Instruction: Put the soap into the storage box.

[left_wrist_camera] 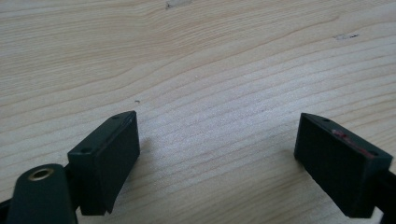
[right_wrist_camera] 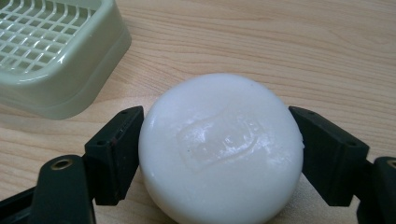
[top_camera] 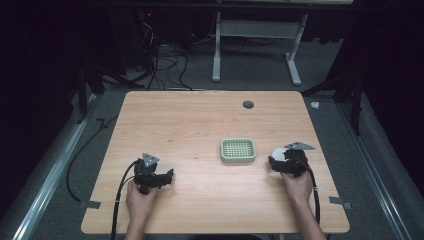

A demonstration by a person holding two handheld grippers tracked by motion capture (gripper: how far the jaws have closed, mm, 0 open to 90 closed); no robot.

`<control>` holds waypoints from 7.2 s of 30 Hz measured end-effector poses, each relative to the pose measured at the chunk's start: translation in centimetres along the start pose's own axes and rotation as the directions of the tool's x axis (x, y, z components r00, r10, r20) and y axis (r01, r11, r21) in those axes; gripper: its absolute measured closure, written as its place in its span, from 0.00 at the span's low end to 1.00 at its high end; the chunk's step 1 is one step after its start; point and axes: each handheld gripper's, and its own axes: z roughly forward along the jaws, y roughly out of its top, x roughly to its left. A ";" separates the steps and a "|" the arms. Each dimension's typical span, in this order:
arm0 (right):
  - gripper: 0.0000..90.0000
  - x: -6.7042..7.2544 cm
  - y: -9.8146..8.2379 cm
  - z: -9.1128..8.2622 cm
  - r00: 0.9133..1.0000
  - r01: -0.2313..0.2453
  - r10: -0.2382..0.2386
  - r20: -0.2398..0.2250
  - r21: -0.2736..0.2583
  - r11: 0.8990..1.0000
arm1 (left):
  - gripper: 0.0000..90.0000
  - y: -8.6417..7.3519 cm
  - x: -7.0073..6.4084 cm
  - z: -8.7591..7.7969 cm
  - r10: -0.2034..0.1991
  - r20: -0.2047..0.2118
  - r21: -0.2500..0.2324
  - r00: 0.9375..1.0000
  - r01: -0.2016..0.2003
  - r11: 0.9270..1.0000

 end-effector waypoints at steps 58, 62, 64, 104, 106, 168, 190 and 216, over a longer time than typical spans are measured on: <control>0.27 0.6 1.2 -2.4 0.999 0.009 -0.010 -0.031 -0.044 0.999 | 0.16 0.0 0.0 0.0 0.000 0.000 0.000 1.000 0.000 1.000; 0.27 0.6 1.6 -2.6 0.999 0.010 -0.011 -0.038 -0.046 0.999 | 0.16 0.0 0.0 0.0 0.000 0.000 0.000 1.000 0.000 1.000; 0.27 0.7 1.7 -2.6 0.999 0.012 -0.014 -0.040 -0.051 0.999 | 0.16 0.0 0.0 0.0 0.000 0.000 0.000 1.000 0.000 1.000; 0.27 5.2 6.4 -2.6 0.975 0.103 -0.118 -0.188 -0.089 0.991 | 0.16 0.0 0.0 0.0 0.000 0.000 0.000 1.000 0.000 1.000; 0.27 5.8 6.7 -2.3 0.972 0.116 -0.131 -0.196 -0.089 0.989 | 0.16 0.0 0.0 0.0 0.000 0.000 -0.001 1.000 0.000 1.000; 0.27 9.6 7.3 4.9 0.953 0.188 -0.177 -0.245 0.022 0.982 | 0.16 0.0 0.0 0.0 0.000 0.000 0.000 1.000 0.000 1.000; 0.24 8.0 8.3 2.3 0.947 0.117 -0.139 -0.288 -0.094 0.989 | 0.16 0.0 0.0 0.0 0.000 0.000 -0.001 1.000 0.000 1.000; 0.27 5.6 8.3 -1.0 0.951 0.060 -0.104 -0.290 -0.156 0.986 | 0.16 0.0 0.0 0.0 0.000 0.000 -0.001 1.000 0.000 1.000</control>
